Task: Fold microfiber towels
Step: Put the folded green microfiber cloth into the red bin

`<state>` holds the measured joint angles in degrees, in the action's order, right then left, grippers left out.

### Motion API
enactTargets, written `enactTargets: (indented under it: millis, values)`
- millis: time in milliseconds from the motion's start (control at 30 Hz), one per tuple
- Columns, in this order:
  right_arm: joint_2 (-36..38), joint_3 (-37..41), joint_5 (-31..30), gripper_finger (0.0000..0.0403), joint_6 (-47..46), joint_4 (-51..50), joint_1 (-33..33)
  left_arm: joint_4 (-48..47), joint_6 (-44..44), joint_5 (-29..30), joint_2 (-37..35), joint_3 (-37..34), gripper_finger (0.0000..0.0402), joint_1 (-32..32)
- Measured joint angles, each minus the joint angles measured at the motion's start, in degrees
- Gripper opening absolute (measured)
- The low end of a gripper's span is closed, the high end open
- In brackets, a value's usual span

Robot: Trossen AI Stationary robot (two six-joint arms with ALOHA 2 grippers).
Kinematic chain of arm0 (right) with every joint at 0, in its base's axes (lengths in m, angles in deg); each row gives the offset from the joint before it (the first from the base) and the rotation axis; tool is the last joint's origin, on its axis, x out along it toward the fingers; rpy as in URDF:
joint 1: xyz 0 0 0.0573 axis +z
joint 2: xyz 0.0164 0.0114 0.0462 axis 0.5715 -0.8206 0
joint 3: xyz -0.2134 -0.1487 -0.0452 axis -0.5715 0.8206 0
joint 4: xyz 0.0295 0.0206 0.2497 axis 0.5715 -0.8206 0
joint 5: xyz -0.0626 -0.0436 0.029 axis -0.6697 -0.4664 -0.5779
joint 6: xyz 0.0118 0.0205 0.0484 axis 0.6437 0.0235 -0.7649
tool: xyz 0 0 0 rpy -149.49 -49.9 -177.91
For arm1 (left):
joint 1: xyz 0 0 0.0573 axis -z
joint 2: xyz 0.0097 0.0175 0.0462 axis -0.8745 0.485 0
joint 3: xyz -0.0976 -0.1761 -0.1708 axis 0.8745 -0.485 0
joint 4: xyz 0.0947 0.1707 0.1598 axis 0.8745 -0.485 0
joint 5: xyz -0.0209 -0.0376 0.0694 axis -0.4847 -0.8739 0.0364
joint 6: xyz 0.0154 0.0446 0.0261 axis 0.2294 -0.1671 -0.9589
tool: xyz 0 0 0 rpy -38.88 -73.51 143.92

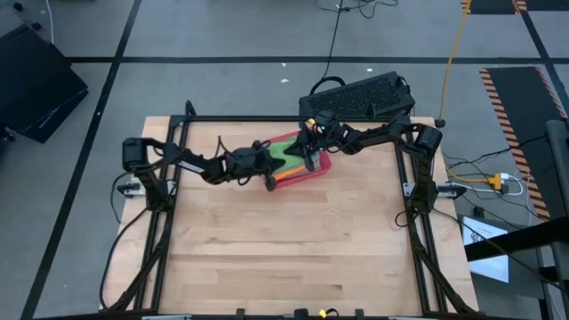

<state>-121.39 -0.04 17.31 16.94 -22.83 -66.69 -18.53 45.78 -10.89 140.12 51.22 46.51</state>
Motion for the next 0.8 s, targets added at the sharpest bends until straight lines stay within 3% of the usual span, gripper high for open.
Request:
enactTargets:
  millis: [433, 800]
  values:
    - [7.5, 0.0, 0.1, 0.0000, -0.1, -0.4, 0.0, 0.6, 1.2, -0.1, 2.2, 0.1, 0.0009, 0.0]
    - [4.7, 0.0, 0.1, 0.0000, -0.2, -0.4, 0.9, 2.5, 1.1, -0.1, 2.3, 0.0, 0.0013, 0.0]
